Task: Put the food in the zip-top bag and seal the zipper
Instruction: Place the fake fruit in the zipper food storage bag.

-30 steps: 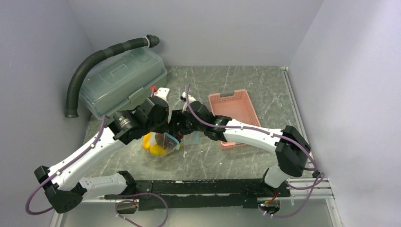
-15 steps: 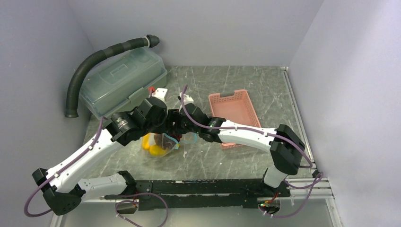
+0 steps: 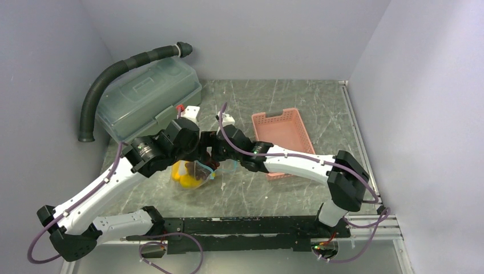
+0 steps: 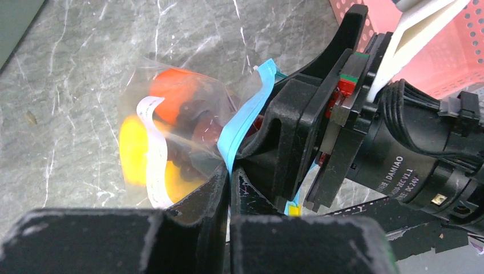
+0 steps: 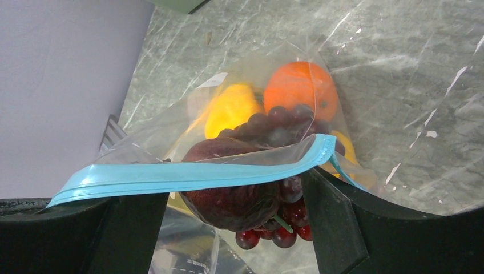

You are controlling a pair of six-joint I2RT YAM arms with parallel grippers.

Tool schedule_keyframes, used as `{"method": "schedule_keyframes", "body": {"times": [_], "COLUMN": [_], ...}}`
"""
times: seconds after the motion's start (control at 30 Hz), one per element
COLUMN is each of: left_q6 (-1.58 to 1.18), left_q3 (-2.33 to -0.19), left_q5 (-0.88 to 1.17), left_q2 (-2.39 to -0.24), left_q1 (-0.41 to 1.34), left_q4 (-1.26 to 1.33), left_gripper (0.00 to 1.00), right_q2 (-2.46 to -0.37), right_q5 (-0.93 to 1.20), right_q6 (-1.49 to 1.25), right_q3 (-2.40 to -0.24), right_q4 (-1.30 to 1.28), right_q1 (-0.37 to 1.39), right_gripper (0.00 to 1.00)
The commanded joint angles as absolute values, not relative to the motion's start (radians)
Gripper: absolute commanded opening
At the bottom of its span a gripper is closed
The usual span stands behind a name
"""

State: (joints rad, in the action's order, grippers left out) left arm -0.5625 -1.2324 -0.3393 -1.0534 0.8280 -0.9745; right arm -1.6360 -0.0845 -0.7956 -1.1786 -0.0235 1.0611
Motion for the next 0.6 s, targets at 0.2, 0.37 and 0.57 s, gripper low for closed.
{"method": "schedule_keyframes", "body": {"times": [0.2,0.37,0.57], "left_q6": [-0.57,-0.571,-0.572], "left_q3": [-1.253,-1.258,-1.255], "left_q5": [-0.354,-0.359,-0.359], "left_q2": [-1.031,-1.032,-1.034], "left_q1": [0.83,0.831,0.831], "left_q4": [-0.961,-0.964,-0.964], "left_gripper": [0.1,0.1,0.1], "right_q2": [-1.513,-1.476,-1.401], "right_q5": [-0.109,-0.104,-0.113], "right_q6": [-0.766,-0.76,-0.756], "right_q3": [-1.157,-1.138,-1.087], "right_q4": [0.04,0.031,0.031], "right_q1": [1.071,1.071,1.072], "right_gripper": [0.89,0.89,0.89]}}
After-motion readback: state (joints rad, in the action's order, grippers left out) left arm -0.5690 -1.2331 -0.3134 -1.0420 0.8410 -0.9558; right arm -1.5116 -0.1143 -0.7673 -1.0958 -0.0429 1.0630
